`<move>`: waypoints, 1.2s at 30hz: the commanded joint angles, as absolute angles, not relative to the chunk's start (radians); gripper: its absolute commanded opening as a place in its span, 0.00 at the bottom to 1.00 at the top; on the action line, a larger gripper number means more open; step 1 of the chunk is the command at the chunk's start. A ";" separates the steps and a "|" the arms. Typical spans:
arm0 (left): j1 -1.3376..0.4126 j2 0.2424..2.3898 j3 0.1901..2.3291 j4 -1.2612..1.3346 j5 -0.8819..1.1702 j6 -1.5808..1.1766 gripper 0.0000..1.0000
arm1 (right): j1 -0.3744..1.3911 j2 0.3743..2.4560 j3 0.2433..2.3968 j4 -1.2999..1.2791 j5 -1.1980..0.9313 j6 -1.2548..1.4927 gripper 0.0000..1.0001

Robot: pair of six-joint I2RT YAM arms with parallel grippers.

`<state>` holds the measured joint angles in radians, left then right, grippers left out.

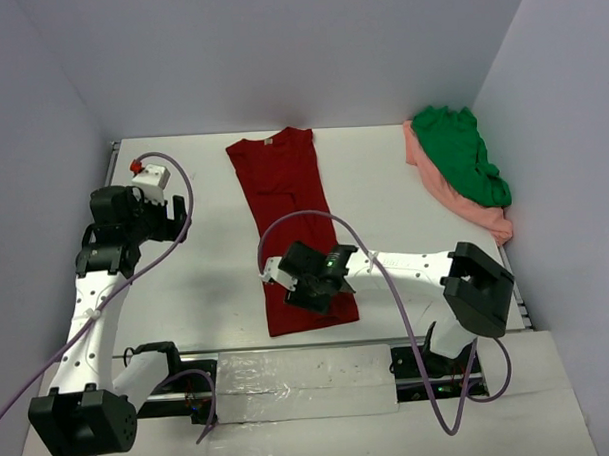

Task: Fold and stack the t-shirts
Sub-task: Rotate the tshirt 90 degrees

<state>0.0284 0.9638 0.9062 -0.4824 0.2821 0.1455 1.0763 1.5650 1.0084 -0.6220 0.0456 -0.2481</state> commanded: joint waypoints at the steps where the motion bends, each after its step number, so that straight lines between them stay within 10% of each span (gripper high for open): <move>1: 0.040 0.977 0.899 -0.436 0.333 0.144 0.86 | 1.100 1.581 1.058 -0.627 0.092 -0.238 0.63; 36: 0.081 0.973 0.871 -0.436 0.390 0.141 0.85 | 1.224 1.778 1.121 -0.718 0.236 -0.212 0.49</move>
